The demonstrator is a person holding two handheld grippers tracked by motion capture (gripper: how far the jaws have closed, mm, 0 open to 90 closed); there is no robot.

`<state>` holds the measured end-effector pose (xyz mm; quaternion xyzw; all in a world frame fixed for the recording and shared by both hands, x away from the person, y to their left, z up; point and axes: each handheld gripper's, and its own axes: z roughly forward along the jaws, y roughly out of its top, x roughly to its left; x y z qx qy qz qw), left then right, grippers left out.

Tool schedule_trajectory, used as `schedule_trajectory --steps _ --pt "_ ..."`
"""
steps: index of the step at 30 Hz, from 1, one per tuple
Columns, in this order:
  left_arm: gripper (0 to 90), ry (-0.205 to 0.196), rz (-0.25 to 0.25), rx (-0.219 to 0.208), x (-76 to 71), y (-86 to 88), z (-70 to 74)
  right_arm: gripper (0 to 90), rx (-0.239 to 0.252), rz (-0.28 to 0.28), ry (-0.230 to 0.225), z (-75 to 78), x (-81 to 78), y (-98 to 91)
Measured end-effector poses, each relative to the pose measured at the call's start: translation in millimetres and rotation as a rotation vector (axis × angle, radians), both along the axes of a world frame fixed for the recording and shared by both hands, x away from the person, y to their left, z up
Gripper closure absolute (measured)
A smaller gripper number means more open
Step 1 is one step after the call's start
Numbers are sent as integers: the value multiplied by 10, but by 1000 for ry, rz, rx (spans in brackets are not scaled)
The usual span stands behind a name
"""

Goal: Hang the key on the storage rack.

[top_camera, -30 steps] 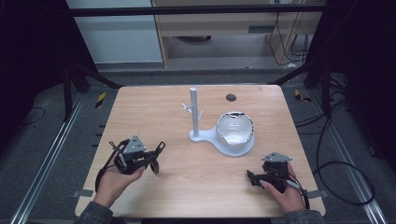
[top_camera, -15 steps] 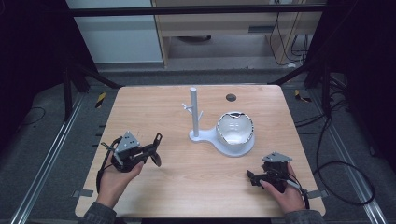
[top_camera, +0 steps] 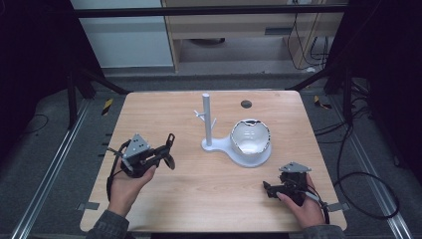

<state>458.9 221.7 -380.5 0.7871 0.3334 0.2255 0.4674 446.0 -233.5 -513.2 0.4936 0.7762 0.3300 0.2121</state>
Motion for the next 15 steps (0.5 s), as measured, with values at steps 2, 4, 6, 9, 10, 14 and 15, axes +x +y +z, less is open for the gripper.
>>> schedule_trajectory --steps 2,4,6,9,10,14,15 --pt "808 -8 3 -3 10 -28 11 3 -1 0 0 0 0 -1" --pt "808 -18 5 -20 21 -67 22 4 0 0 0 0 0 0" --pt "808 -26 9 -37 35 -117 32 4 -1 0 0 0 0 -1" --pt "808 -38 10 -47 49 -210 77 4 -1 0 -1 0 0 -1" --pt "808 -38 10 -47 49 -210 77 3 -1 1 0 0 0 -1" --pt "808 -50 -9 -39 77 -319 149 4 -1 0 0 0 0 -1" --pt "808 -52 -10 -38 95 -346 171 4 -1 1 -1 0 0 -1"
